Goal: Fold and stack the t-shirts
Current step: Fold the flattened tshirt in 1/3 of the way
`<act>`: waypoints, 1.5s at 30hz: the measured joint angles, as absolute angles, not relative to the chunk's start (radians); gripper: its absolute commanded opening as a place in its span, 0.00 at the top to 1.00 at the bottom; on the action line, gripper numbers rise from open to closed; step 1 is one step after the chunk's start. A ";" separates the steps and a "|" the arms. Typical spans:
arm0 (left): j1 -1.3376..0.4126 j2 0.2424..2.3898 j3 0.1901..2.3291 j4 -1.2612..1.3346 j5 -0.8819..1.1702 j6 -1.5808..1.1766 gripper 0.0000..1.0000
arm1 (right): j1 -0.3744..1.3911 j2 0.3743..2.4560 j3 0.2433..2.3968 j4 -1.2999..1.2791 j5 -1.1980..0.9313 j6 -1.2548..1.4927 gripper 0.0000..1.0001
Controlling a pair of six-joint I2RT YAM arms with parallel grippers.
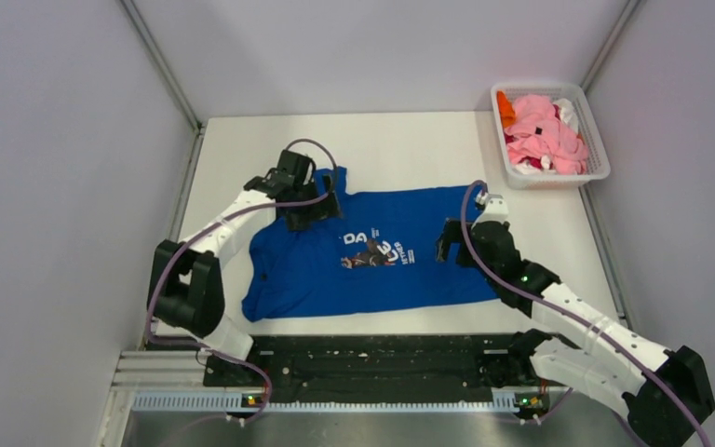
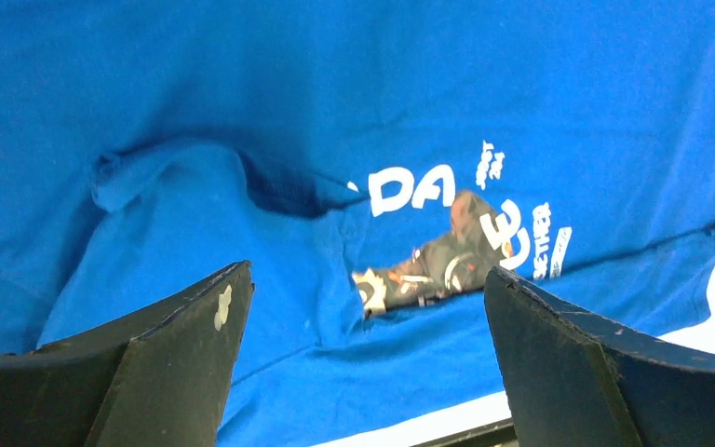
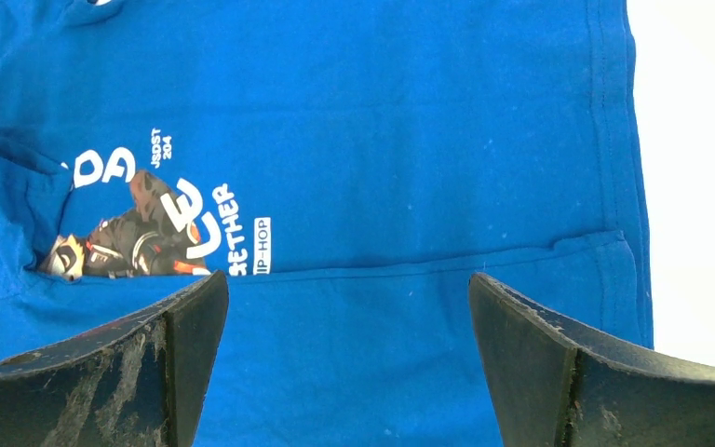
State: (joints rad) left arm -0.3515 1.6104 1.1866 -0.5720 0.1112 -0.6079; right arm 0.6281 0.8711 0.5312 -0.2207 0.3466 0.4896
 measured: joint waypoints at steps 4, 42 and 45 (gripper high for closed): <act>-0.369 1.510 1.127 -0.580 0.102 -0.606 0.01 | 0.628 0.873 0.531 -0.220 0.347 0.490 0.01; -0.414 1.808 1.310 -0.571 0.140 -0.596 0.01 | 0.628 0.873 0.543 -0.242 0.467 0.490 0.01; -0.405 1.767 1.354 -0.602 0.073 -0.588 0.01 | 0.628 0.895 0.569 -0.249 0.503 0.489 0.01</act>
